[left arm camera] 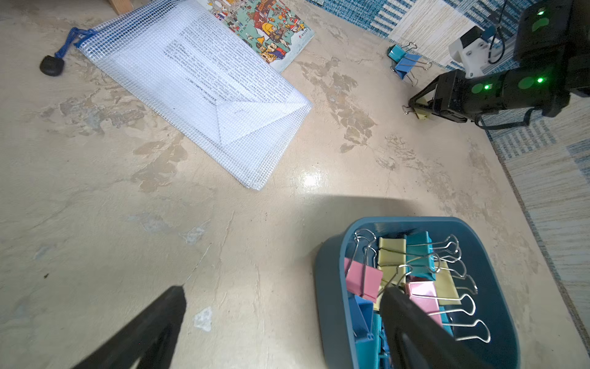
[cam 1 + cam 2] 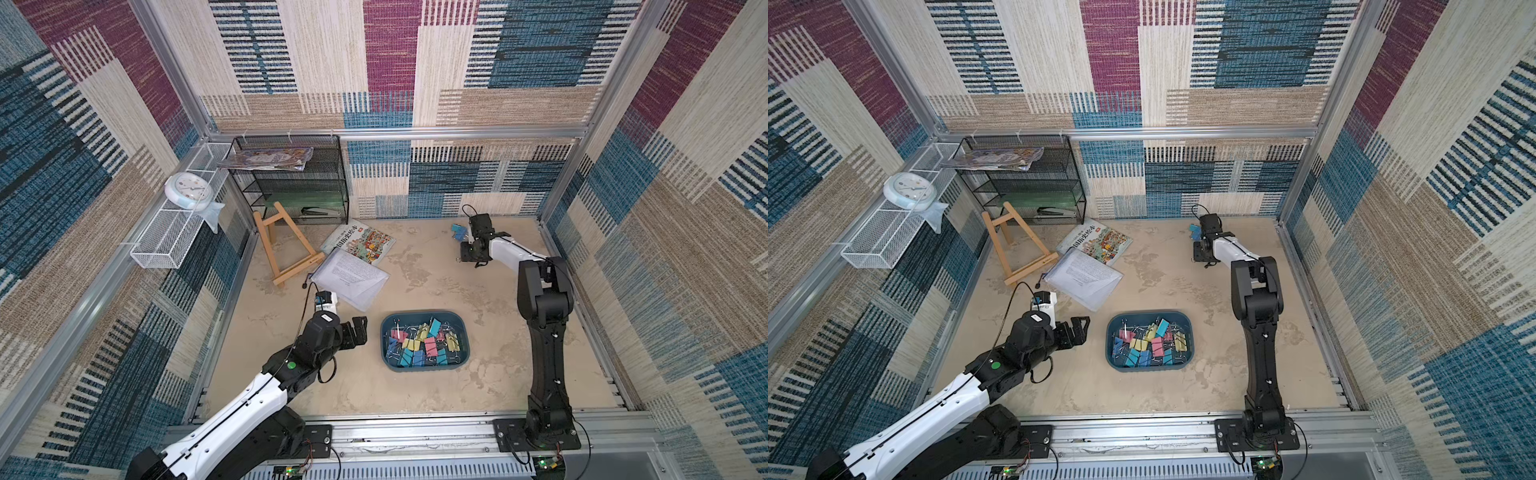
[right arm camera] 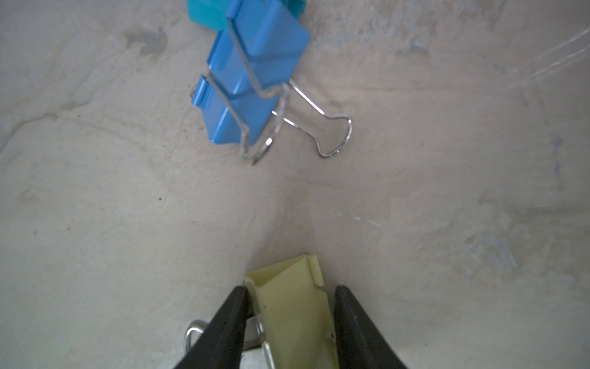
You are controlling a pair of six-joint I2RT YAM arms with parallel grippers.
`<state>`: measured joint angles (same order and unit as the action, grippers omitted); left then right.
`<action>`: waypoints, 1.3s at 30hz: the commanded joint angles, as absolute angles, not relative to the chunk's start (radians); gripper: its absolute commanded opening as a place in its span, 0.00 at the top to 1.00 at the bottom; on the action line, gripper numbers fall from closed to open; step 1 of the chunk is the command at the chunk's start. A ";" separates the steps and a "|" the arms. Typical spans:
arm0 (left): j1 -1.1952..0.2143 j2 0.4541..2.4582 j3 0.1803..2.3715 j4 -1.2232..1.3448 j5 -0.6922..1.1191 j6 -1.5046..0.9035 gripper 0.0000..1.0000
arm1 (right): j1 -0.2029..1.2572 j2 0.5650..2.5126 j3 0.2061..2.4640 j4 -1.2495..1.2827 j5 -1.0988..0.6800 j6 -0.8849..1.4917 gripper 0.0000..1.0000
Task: Put the binder clips in the storage box
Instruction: Pick up the binder clip at the center of the board.
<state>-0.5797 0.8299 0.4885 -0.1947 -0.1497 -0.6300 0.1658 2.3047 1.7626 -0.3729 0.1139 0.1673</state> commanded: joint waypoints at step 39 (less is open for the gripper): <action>-0.578 0.819 0.488 -0.192 -0.149 -0.630 0.01 | 0.182 1.959 1.377 -0.247 -0.039 0.324 0.71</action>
<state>-0.5789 0.8200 0.4866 -0.1928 -0.1501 -0.6292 0.1761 1.9884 1.3987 -0.2924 -0.0048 0.2943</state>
